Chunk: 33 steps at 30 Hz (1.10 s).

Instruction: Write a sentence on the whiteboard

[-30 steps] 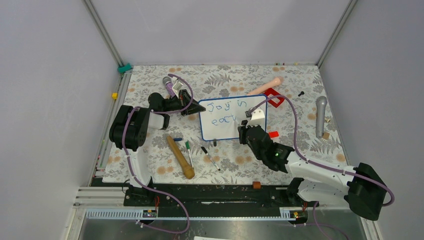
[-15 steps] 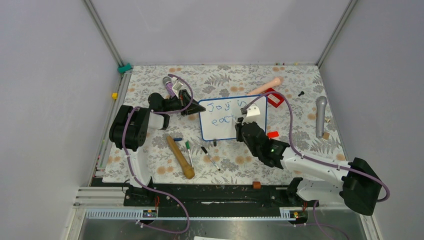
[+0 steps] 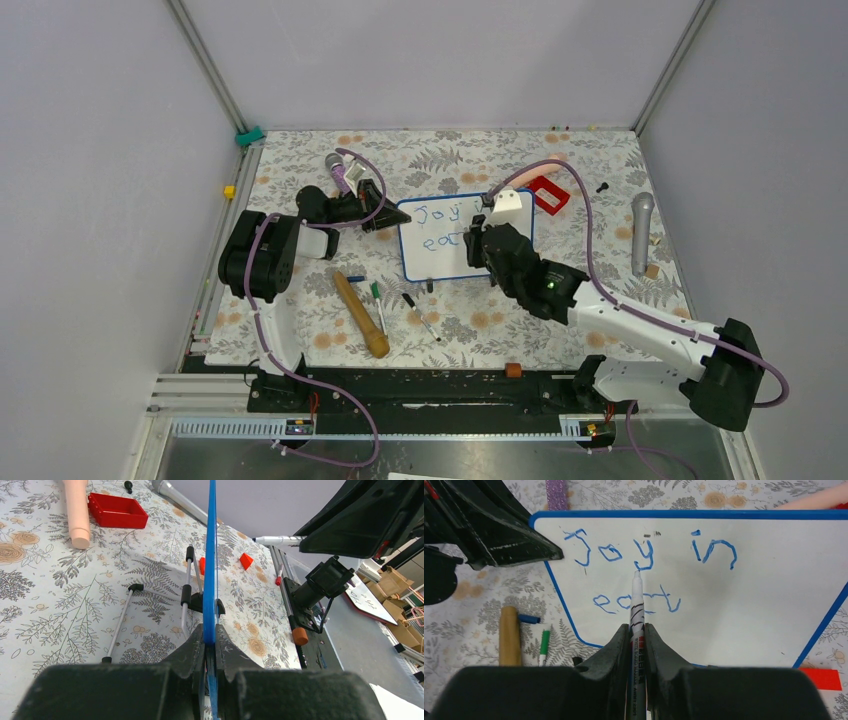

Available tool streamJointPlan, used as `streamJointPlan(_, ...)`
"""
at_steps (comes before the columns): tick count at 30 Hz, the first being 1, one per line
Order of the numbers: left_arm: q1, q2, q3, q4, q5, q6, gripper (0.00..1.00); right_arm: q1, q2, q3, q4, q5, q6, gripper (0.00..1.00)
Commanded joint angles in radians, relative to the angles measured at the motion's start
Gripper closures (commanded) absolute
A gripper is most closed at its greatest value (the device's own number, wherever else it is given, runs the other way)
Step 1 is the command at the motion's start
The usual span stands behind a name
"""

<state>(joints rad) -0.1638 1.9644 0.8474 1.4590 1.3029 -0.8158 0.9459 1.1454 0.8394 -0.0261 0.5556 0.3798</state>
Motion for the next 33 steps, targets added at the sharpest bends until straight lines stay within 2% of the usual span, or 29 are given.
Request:
streamJointPlan(1,-0.014,0.003,-0.042,0.013,0.131,0.134,1.00,-0.006,0.019,0.036,-0.019,-0.016,0.046,1.00)
streamJointPlan(5,-0.014,0.001,-0.043,0.013,0.130,0.136,1.00,-0.005,0.053,-0.008,0.033,-0.014,0.061,1.00)
streamJointPlan(14,-0.014,-0.001,-0.045,0.014,0.132,0.141,1.00,-0.004,-0.033,-0.156,0.176,-0.040,0.084,1.00)
streamJointPlan(25,-0.014,0.000,-0.045,0.014,0.131,0.140,1.00,0.001,-0.075,-0.179,0.150,-0.031,0.114,1.00)
streamJointPlan(33,-0.014,0.000,-0.045,0.014,0.132,0.141,1.00,0.001,-0.185,-0.203,0.047,0.106,0.227,1.00)
